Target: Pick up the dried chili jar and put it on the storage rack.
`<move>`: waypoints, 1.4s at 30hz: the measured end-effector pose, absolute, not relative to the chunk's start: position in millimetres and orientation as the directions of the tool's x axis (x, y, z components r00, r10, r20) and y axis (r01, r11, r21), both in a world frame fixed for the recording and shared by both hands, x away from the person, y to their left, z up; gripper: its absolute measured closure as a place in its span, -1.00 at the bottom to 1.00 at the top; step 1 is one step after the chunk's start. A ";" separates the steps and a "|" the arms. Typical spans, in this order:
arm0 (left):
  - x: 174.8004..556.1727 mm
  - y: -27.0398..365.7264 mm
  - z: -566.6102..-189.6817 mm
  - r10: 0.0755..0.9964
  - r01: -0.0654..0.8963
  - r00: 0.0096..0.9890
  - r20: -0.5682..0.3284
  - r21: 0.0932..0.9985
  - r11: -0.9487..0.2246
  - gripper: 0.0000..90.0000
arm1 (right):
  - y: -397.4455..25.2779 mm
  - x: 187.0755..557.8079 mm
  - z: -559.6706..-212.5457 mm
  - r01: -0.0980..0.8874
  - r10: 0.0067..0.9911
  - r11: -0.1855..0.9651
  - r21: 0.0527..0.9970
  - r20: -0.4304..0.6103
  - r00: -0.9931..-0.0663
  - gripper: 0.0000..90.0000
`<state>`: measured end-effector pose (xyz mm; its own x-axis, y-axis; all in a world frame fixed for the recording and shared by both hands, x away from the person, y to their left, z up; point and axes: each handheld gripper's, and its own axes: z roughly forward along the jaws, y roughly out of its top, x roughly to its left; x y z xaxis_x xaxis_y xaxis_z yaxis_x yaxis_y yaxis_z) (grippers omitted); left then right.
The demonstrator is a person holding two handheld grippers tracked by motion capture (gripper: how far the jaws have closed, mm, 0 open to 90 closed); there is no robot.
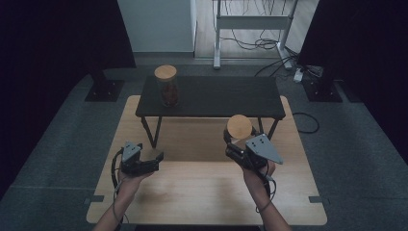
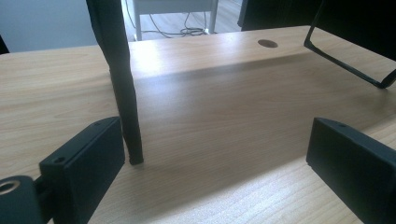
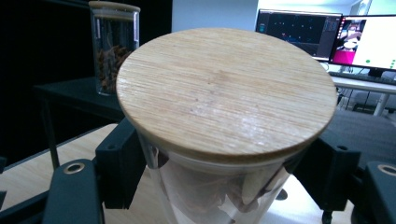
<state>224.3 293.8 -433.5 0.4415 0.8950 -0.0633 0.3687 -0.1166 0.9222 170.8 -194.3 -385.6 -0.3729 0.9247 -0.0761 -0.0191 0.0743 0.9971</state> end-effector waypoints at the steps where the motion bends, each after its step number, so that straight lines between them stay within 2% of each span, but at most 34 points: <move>1: 224.4 293.9 -433.6 0.895 0.369 0.441 -0.063 0.922 -0.117 -0.91 | -193.9 172.2 -384.0 -0.022 0.925 0.077 0.997 -0.079 -0.372 -0.41; 42: 227.2 299.3 -435.3 0.903 0.378 0.424 -0.075 0.920 -0.102 -0.91 | -172.5 239.1 -366.1 -0.018 0.942 0.088 0.996 -0.089 -0.324 -0.41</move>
<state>227.2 299.3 -435.3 0.4241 0.9025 -0.0748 0.3783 -0.1016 0.9201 239.1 -172.5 -366.1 -0.3238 0.9419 -0.0893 -0.0185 0.0881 0.9959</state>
